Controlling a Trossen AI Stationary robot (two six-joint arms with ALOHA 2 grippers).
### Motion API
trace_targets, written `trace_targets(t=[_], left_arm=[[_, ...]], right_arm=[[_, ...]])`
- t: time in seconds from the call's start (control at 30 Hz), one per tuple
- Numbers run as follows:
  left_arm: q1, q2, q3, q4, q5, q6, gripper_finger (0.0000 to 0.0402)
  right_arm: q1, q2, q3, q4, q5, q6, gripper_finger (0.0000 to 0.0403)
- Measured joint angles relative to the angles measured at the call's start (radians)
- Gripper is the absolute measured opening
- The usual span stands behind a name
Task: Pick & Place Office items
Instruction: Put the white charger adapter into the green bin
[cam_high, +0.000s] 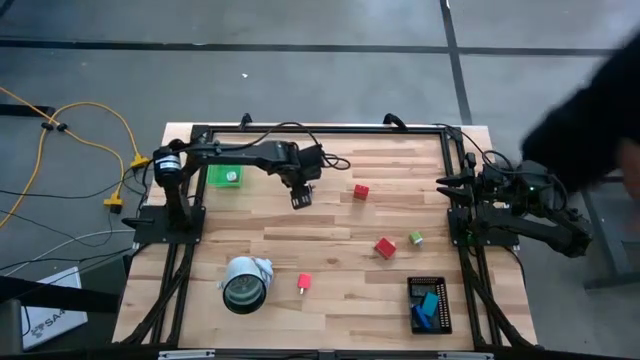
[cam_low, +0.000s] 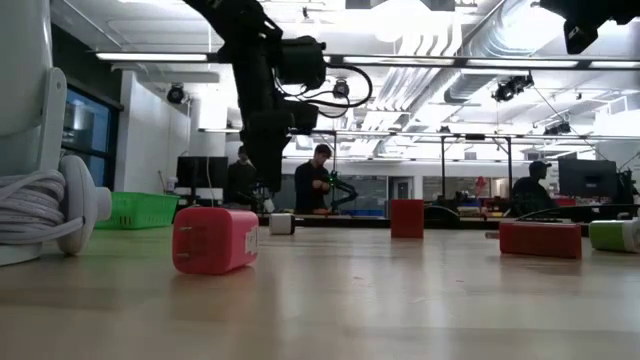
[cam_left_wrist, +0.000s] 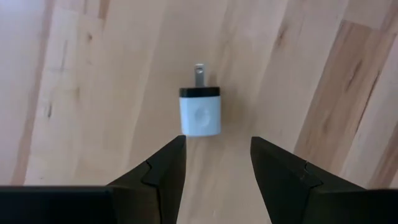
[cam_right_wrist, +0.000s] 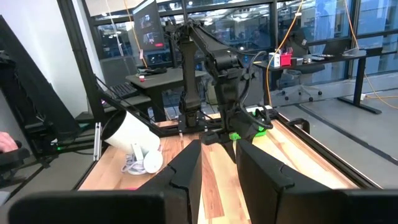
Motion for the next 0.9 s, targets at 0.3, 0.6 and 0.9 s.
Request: trace_targets(t=[0.3, 0.6, 0.9], left_arm=[[-0.017, 0.036, 0.001, 0.005, -0.016, -0.053, 0.0171], [-0.016, 0.086, -0.001, 0.047, -0.015, -0.086, 0.0171], [-0.007, 0.106, -0.001, 0.071, -0.014, -0.071, 0.0171]], right_arm=[[0.000, 0.000, 0.000, 0.000, 0.000, 0.000, 0.0087], [0.000, 0.000, 0.000, 0.000, 0.000, 0.000, 0.0087], [0.000, 0.000, 0.000, 0.000, 0.000, 0.000, 0.0087]])
